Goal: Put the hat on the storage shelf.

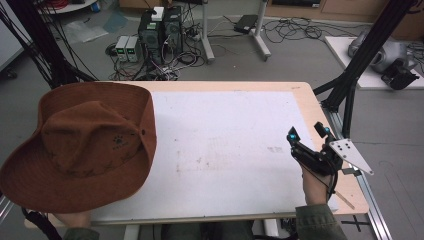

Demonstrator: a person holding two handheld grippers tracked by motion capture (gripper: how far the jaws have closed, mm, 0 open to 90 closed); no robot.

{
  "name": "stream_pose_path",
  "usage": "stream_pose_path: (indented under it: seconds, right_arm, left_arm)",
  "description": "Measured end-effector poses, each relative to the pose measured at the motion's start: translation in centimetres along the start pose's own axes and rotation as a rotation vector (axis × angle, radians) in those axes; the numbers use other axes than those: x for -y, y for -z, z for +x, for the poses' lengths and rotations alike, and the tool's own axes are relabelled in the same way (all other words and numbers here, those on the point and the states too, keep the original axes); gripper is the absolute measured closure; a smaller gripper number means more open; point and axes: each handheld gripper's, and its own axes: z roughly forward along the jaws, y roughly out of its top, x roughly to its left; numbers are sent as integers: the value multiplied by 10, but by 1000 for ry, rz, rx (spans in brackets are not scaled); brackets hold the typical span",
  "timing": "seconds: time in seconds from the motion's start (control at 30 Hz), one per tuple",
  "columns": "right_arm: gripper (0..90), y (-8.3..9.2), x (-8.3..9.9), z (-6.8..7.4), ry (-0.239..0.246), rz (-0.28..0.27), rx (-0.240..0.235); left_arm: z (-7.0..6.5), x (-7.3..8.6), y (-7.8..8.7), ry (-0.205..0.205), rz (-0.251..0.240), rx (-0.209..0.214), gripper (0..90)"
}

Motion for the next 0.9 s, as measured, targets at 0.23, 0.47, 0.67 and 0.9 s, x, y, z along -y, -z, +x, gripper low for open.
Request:
stream_pose_path:
  seconds: [0.23, 0.47, 0.67, 0.9]
  right_arm:
    - [138, 20, 36, -18, -6, 22, 113]
    - [138, 26, 52, -19, 86, 42, 192]
    - [138, 25, 61, -17, 112, 79, 186]
    - [137, 25, 64, -17, 118, 82, 213]
  left_arm:
    - [2, 0, 2, -2, 2, -7, 128]
    - [2, 1, 4, 0, -6, -13, 128]
    - [2, 1, 4, -3, -1, -11, 128]
    - [3, 1, 4, 1, -5, -16, 128]
